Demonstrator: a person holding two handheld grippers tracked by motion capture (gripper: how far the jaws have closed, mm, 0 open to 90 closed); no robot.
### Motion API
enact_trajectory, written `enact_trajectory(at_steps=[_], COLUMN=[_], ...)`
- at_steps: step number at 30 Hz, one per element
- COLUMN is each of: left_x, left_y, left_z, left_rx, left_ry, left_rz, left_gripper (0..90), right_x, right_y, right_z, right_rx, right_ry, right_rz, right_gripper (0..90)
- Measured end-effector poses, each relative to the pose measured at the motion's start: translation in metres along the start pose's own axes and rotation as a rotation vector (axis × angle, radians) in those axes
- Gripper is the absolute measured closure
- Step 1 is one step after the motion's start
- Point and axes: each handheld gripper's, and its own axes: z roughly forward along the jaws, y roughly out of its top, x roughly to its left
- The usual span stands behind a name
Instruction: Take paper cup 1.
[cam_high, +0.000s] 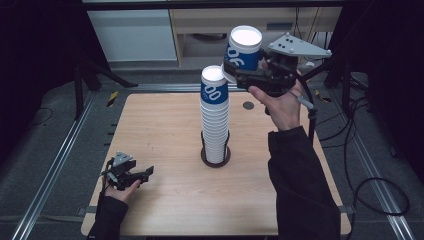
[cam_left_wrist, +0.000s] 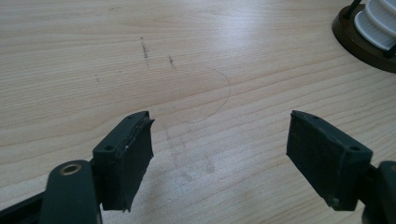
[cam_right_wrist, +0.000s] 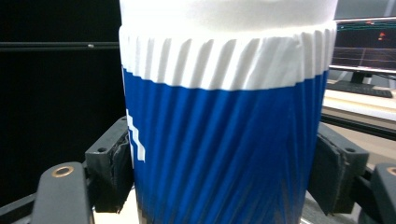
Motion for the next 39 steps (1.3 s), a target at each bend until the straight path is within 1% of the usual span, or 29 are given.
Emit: enact_trajectory(at_steps=[7, 13, 18, 25, 32, 35, 39], left_x=[0.000, -0.001, -0.001, -0.003, -0.006, -0.006, -0.008], left_y=[0.000, 0.000, 0.001, 0.002, 0.003, 0.004, 0.005], left_z=[0.000, -0.001, -0.002, -0.003, -0.004, -0.004, -0.006], left_rx=[0.000, -0.004, -0.008, -0.008, -0.011, -0.009, -0.012], left_ry=[-0.002, -0.002, -0.001, -0.002, -0.005, -0.006, -0.005], left_rz=[0.000, 0.000, -0.001, 0.010, 0.018, 0.022, 0.033], left_gripper=[21.8, 21.7, 21.7, 21.5, 21.5, 21.5, 21.6], right_x=[-0.010, -0.014, -0.020, -0.028, -0.033, -0.033, -0.032], right_y=[-0.013, -0.031, -0.054, -0.085, -0.112, -0.121, -0.133], right_z=[-0.020, -0.033, -0.045, -0.058, -0.066, -0.068, -0.069], right_rx=[-0.009, -0.003, 0.022, 0.064, 0.107, 0.123, 0.148], right_ry=[-0.043, -0.045, -0.044, -0.043, -0.035, -0.029, -0.021], right_rz=[0.004, 0.013, 0.029, 0.052, 0.069, 0.075, 0.069], right_gripper=[21.9, 21.9, 21.9, 21.9, 21.9, 21.9, 21.9])
